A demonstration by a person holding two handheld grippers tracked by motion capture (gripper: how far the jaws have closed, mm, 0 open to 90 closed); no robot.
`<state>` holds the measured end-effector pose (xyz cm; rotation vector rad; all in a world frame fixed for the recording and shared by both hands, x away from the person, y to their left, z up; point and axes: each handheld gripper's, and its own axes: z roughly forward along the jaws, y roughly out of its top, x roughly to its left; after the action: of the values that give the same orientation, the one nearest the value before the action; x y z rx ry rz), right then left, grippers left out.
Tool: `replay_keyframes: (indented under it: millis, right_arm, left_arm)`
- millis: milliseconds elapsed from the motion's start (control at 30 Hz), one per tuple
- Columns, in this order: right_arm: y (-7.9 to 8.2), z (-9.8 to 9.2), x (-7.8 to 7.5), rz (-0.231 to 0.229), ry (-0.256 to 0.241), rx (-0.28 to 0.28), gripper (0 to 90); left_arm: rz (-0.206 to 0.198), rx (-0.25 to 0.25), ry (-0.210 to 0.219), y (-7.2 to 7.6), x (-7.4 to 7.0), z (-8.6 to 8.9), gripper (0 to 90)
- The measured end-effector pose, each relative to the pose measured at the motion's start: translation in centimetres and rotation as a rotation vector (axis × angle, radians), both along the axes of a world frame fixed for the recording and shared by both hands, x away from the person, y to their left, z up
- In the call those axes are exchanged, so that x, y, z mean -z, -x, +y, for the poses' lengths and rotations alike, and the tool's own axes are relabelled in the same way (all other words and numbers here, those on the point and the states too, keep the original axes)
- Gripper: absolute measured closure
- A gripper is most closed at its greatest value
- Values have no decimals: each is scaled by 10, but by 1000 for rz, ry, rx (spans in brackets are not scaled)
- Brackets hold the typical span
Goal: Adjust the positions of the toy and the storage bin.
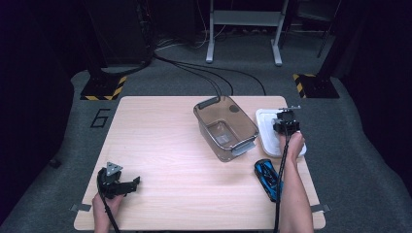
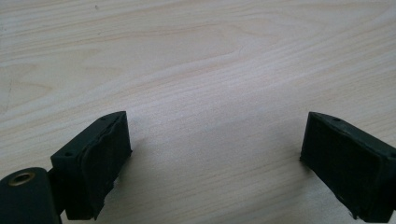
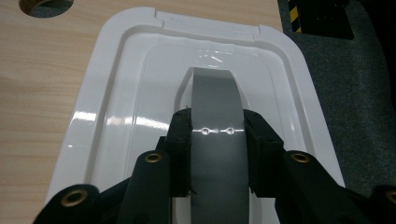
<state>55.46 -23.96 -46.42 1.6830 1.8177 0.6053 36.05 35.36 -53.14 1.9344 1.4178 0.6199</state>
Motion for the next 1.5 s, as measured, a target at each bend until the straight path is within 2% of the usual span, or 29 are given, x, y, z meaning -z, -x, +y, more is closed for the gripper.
replay_keyframes:
  millis: [300,433,467,567,767,800,833,933,1000,1067,1100,1167,1200,1233,1500]
  right_arm:
    - [-2,3,15,12,2,1,662]
    - [-2,4,21,19,-5,-1,662]
    - [-2,5,22,31,-1,-12,662]
    - [-2,6,21,29,-2,-8,654]
    - [3,4,6,49,-76,-30,447]
    - [5,4,3,51,-93,-51,415]
    - [10,4,-2,61,-124,-74,346]
    - [15,4,-6,60,-134,-100,303]
    - [21,3,-9,73,-150,-116,233]
    - [27,2,-11,64,-148,-123,189]
    - [33,1,-13,61,-155,-138,154]
    - [36,1,-15,69,-159,-146,143]
    - [42,1,-17,60,-170,-156,130]
    - [44,0,-18,63,-166,-164,112]
    - [65,1,-23,79,-190,-205,11]
  left_arm:
    - [-9,-5,2,0,1,0,81]
    - [0,0,0,0,0,0,81]
    - [-6,-3,2,0,1,0,81]
    - [-3,0,0,0,0,0,81]
    - [0,5,-8,0,0,0,81]
    - [6,7,-10,0,-1,1,81]
    - [6,7,-10,0,-1,1,81]
    - [5,7,-10,0,0,1,81]
    - [12,11,-12,0,-1,1,81]
    - [13,11,-12,0,-1,1,81]
    - [0,5,-10,0,0,0,82]
    - [14,11,-13,0,-1,1,81]
    - [1,5,-10,0,0,0,81]
    - [13,10,-13,0,-1,1,81]
    - [9,9,-12,0,-1,1,82]
